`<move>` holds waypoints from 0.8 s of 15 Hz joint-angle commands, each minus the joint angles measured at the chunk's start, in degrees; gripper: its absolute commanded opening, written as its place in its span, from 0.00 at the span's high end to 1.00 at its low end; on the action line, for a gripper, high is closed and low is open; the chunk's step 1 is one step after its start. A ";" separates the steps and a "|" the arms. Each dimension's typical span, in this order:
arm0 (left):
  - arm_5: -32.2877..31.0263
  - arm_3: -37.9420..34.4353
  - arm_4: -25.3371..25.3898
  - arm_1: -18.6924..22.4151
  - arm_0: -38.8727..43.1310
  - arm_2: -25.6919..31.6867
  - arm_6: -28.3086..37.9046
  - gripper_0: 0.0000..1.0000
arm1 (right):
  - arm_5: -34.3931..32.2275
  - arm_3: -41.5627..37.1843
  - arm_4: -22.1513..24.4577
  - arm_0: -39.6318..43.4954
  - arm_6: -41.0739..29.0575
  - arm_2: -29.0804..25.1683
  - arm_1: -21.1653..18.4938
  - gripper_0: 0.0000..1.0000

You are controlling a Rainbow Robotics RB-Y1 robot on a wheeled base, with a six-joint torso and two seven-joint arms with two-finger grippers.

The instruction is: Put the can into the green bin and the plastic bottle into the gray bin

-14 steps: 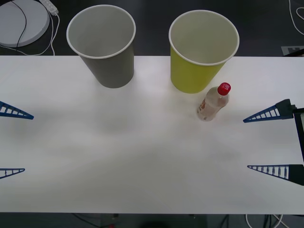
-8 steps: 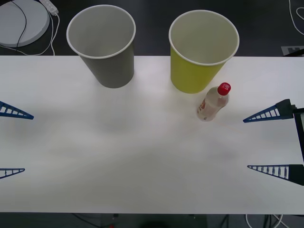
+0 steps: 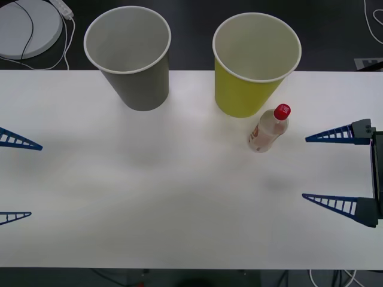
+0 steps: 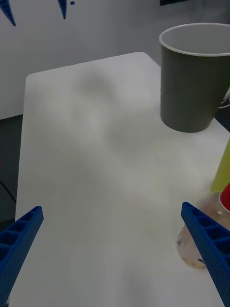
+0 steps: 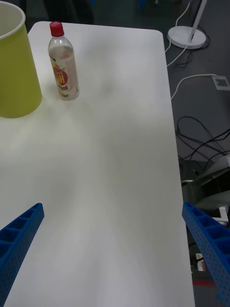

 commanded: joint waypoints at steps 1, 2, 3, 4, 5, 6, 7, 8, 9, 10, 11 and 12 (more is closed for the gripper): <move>-0.01 0.00 0.00 0.00 0.00 0.00 0.00 0.00 | 4.06 -0.09 -0.23 1.56 -0.04 0.01 1.61 0.00; -0.01 0.00 0.00 0.00 0.00 0.00 0.00 0.00 | 5.82 -0.36 -0.14 2.61 0.05 0.01 2.05 0.00; -0.01 0.00 0.00 0.00 0.00 0.00 0.00 0.00 | 7.93 -0.71 -0.14 3.75 0.14 0.01 2.40 0.00; -0.01 0.00 0.00 0.00 0.00 0.00 0.00 0.00 | 9.51 -0.97 -0.23 4.90 0.14 0.01 2.58 0.00; -0.01 0.00 0.00 0.00 0.00 0.00 0.00 0.00 | 11.44 -1.41 -0.14 6.13 0.23 0.01 2.84 0.00; -0.01 0.00 0.00 0.00 0.00 0.00 0.00 0.00 | 13.55 -1.85 -0.23 7.18 0.32 0.01 3.11 0.00; -0.01 0.00 0.00 0.00 0.00 0.00 0.00 0.00 | 15.13 -2.03 -0.23 7.97 0.40 0.01 3.37 0.00; -0.01 0.00 0.00 0.00 0.00 0.00 0.00 0.00 | 16.80 -2.20 -0.23 8.76 0.58 0.01 3.98 0.00; -0.01 0.00 0.00 0.00 0.00 0.00 0.00 0.00 | 17.95 -2.20 -0.23 9.20 0.75 -0.08 4.78 0.00; -0.01 0.00 0.00 0.00 0.00 0.00 0.00 0.00 | 19.00 -2.20 -0.23 9.73 0.93 -0.17 5.30 0.00; -0.01 0.00 0.00 0.00 0.00 0.00 0.00 0.00 | 20.32 -2.20 -0.23 10.17 1.02 -0.25 5.83 0.00; -0.01 0.00 0.00 0.00 0.00 0.00 0.00 0.00 | 21.81 -2.20 -0.23 10.87 1.19 -0.43 6.62 0.00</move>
